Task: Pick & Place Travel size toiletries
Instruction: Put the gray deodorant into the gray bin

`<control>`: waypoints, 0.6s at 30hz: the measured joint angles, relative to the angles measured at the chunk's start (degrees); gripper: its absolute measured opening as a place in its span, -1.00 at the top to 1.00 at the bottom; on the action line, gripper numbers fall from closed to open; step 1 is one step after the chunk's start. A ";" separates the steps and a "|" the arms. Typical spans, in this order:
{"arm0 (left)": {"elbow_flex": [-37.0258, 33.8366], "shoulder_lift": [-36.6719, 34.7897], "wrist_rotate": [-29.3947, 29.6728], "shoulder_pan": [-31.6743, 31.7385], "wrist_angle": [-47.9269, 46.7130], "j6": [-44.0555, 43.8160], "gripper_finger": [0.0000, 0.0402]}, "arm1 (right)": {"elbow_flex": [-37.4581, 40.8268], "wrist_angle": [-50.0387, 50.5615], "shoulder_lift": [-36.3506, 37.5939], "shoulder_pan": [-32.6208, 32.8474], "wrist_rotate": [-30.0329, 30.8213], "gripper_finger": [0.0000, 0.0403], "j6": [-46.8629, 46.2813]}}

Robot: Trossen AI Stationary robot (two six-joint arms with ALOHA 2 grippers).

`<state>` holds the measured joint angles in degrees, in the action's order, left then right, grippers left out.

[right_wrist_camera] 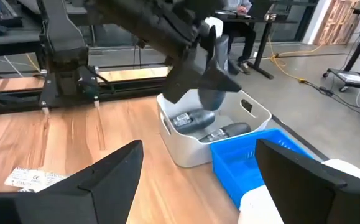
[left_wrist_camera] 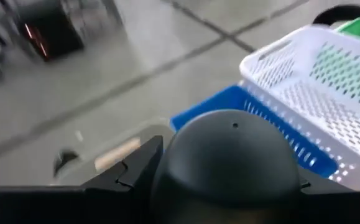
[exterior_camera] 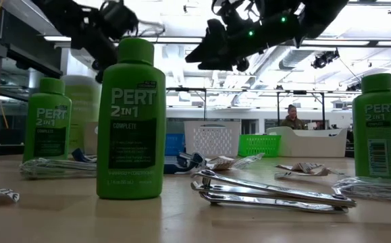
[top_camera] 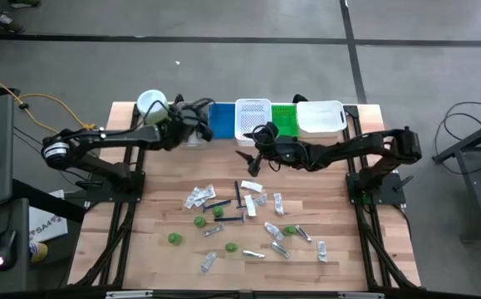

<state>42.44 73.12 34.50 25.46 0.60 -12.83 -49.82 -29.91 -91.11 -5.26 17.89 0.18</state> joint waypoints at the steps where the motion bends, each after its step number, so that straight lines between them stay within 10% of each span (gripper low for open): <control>1: 0.00 0.02 -1.84 1.47 -1.54 -1.87 0.08 | 0.00 0.48 0.28 0.00 0.22 -0.52 -0.04; 18: 0.09 5.60 -11.07 8.30 -6.65 -9.20 -0.17 | -0.04 3.18 0.44 0.02 0.24 -0.52 -0.43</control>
<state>42.52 78.72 23.43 33.76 -6.05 -22.03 -49.87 -26.74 -90.67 -5.23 18.13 -0.25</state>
